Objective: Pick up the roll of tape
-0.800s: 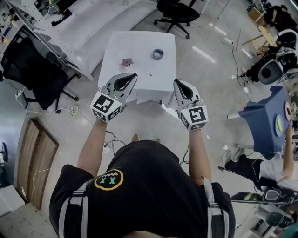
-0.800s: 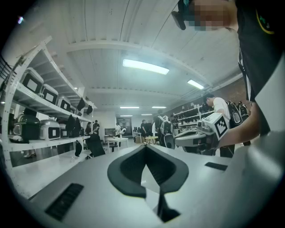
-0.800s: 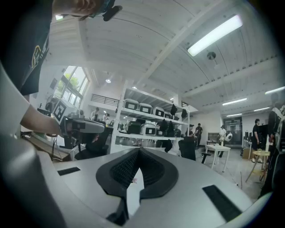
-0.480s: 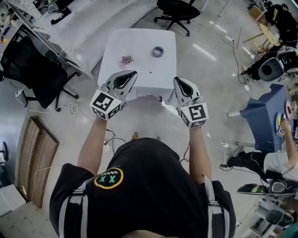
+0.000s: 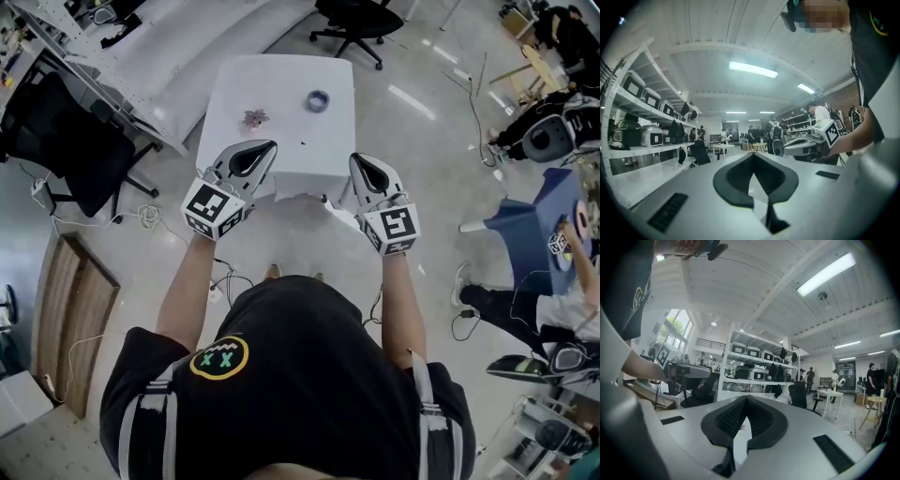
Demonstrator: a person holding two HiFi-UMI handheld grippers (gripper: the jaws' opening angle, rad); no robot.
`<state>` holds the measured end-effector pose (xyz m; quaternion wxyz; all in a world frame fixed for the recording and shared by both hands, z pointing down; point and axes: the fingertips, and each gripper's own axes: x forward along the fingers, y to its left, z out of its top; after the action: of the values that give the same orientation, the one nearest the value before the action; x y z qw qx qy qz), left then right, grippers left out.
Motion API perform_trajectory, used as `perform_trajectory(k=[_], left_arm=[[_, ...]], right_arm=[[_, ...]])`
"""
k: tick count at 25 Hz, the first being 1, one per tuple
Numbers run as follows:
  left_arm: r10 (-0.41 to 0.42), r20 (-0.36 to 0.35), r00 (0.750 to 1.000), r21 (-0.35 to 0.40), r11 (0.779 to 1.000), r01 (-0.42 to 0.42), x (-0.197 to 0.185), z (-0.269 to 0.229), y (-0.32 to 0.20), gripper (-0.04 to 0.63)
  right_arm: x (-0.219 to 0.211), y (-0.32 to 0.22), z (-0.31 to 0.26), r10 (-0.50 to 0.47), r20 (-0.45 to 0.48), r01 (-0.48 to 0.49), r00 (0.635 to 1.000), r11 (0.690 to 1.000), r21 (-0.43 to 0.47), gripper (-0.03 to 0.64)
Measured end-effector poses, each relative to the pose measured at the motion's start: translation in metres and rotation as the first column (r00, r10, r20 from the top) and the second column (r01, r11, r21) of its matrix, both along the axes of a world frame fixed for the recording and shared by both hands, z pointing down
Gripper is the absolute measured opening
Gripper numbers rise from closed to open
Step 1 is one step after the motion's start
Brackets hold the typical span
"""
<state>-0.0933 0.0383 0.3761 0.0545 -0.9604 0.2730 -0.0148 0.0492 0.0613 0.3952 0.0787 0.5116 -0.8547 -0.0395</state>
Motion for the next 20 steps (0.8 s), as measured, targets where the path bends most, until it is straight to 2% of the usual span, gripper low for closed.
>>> perform_trajectory(k=[20], left_arm=[[0.006, -0.004, 1.000, -0.001, 1.000, -0.006, 0.0015, -0.0012, 0.0013, 0.015]], right_arm=[[0.0035, -0.0016, 0.0045, 0.007, 0.024, -0.006, 1.000, 1.000, -0.009, 0.021]])
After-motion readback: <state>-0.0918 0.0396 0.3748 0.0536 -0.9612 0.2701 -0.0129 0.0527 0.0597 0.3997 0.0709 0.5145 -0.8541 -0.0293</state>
